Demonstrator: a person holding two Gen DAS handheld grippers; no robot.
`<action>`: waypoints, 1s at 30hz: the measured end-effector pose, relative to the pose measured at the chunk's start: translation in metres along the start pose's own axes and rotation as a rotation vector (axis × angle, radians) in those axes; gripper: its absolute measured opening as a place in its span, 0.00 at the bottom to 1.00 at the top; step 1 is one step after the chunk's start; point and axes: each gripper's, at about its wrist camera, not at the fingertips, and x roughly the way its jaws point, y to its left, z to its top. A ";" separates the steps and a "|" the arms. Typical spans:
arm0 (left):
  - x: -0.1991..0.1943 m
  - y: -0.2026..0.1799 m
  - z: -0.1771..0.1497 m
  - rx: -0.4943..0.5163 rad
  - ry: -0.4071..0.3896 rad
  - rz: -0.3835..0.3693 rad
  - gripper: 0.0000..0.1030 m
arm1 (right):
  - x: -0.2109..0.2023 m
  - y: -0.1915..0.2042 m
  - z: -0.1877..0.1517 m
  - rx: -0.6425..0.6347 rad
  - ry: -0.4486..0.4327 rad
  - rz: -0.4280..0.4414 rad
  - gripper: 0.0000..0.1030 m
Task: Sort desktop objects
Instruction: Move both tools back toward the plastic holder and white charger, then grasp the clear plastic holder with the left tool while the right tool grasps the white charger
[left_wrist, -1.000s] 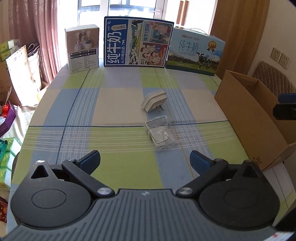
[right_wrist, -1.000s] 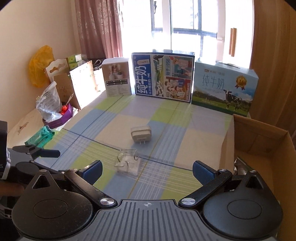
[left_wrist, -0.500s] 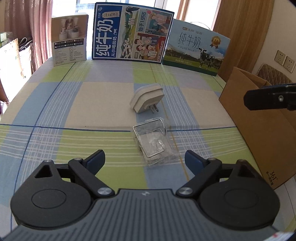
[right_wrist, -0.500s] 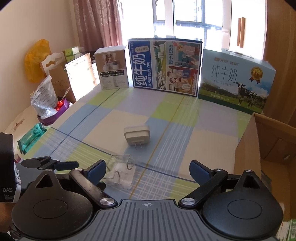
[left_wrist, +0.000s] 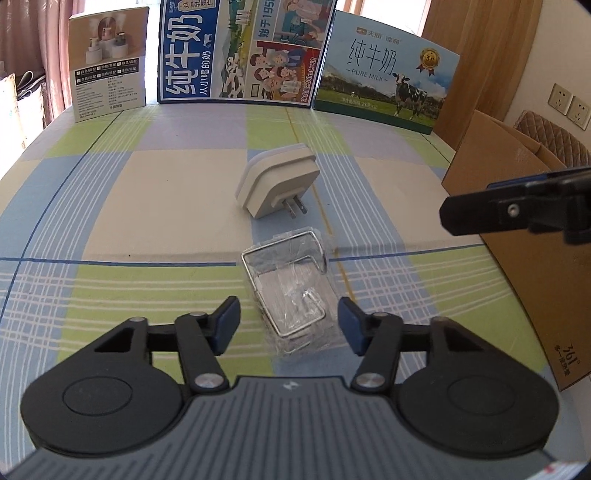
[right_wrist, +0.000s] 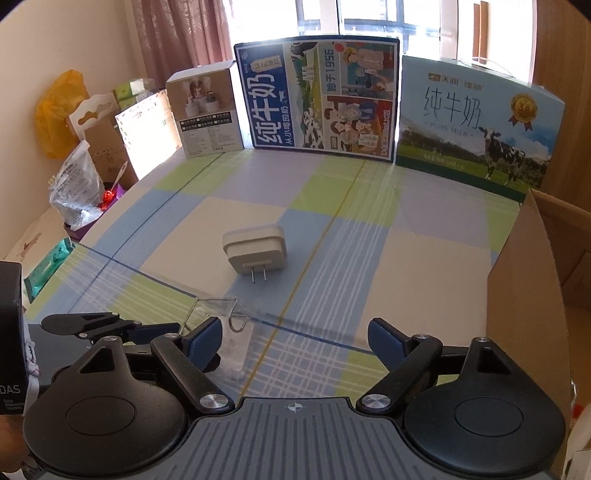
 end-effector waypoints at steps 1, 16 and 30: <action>0.001 0.000 0.000 0.004 0.004 -0.007 0.40 | 0.001 0.000 -0.001 0.000 0.003 0.000 0.82; -0.016 0.038 0.008 -0.021 0.029 0.065 0.29 | 0.025 0.007 -0.002 -0.010 0.037 0.024 0.82; 0.002 0.076 0.025 -0.023 -0.039 0.110 0.28 | 0.084 0.025 0.018 -0.055 0.005 0.068 0.82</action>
